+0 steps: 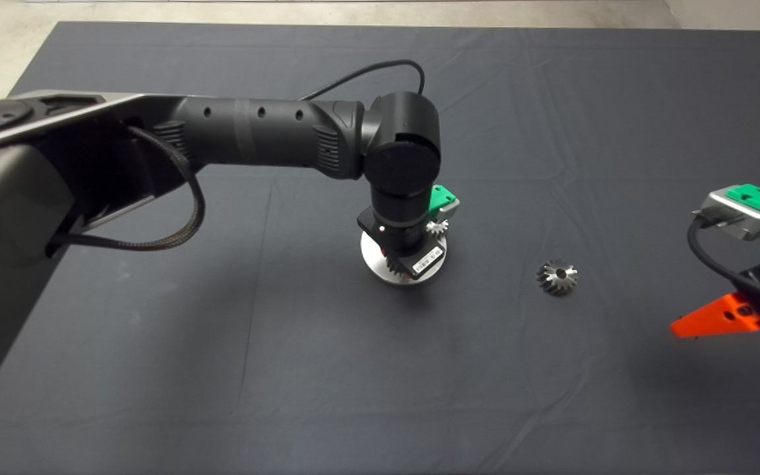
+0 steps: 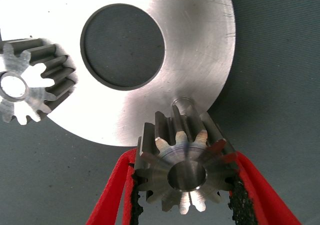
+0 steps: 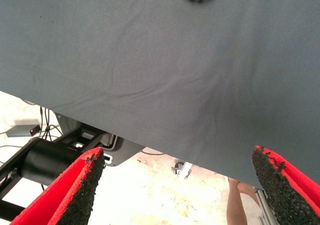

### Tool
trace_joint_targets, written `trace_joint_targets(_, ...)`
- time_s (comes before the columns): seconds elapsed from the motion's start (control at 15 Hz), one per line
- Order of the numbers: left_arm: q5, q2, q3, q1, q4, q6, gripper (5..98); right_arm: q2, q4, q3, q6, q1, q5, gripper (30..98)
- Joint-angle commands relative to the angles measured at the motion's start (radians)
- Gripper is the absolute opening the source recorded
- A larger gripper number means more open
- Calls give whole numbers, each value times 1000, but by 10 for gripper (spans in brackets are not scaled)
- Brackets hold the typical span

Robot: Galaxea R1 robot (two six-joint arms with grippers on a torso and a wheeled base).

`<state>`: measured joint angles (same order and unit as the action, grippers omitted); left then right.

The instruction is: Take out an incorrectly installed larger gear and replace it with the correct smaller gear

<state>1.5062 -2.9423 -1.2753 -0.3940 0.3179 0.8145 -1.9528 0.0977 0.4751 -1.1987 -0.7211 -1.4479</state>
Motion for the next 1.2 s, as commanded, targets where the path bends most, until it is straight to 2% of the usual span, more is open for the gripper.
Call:
trace_joint_targets(0.0, -6, -5, 2, -28, -16, 3, 349, 2, 34, -1, -5, -23, 1, 781)
trace_joint_targets(1.13, -7, -13, -24, -17, -16, 14, 347, 2, 35, -1, -5, -23, 1, 781)
